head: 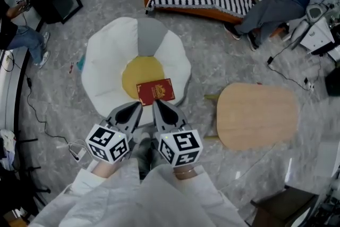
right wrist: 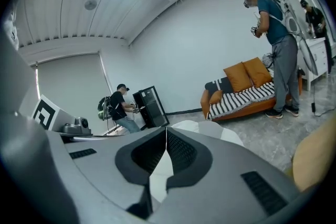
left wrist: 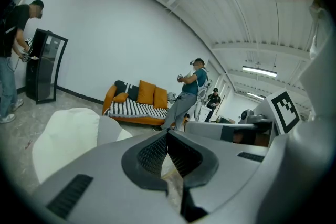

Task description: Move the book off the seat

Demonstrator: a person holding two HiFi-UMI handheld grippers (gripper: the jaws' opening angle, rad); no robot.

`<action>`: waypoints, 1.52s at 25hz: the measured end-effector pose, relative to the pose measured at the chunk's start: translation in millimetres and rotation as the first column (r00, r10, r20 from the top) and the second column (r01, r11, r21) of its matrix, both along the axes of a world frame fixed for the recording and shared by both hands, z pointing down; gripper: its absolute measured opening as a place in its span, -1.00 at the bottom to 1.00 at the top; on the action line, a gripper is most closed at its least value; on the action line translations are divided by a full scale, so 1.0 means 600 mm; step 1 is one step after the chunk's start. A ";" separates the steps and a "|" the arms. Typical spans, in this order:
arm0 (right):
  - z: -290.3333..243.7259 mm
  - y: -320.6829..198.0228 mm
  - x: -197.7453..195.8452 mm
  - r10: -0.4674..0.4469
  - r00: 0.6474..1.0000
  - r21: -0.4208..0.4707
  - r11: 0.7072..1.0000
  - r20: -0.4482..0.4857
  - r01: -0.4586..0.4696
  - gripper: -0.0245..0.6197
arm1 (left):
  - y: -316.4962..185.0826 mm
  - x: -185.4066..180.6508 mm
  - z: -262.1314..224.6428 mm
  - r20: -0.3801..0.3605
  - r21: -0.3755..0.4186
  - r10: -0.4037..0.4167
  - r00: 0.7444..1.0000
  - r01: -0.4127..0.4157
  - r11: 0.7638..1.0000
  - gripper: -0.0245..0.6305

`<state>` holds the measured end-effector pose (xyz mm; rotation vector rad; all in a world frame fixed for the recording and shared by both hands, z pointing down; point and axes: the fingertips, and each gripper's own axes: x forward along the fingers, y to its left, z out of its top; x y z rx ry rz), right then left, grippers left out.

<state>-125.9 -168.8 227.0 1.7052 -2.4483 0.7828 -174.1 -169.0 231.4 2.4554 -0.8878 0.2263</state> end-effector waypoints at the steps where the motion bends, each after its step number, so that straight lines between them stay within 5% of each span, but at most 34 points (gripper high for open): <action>1: 0.002 -0.003 -0.002 -0.008 1.000 0.002 1.000 0.005 0.008 -0.89 | -0.002 -0.003 0.003 -0.006 -0.004 -0.003 1.000 0.003 1.000 -0.91; 23: 0.249 -0.063 -0.023 -0.081 0.996 -0.171 0.981 0.041 0.087 -0.89 | -0.051 -0.014 0.242 0.011 -0.174 -0.040 0.999 0.041 0.984 -0.91; 38: 0.497 -0.079 -0.004 0.018 0.997 -0.294 0.956 0.080 0.006 -0.89 | -0.052 -0.013 0.481 0.044 -0.297 -0.106 0.993 0.114 0.948 -0.91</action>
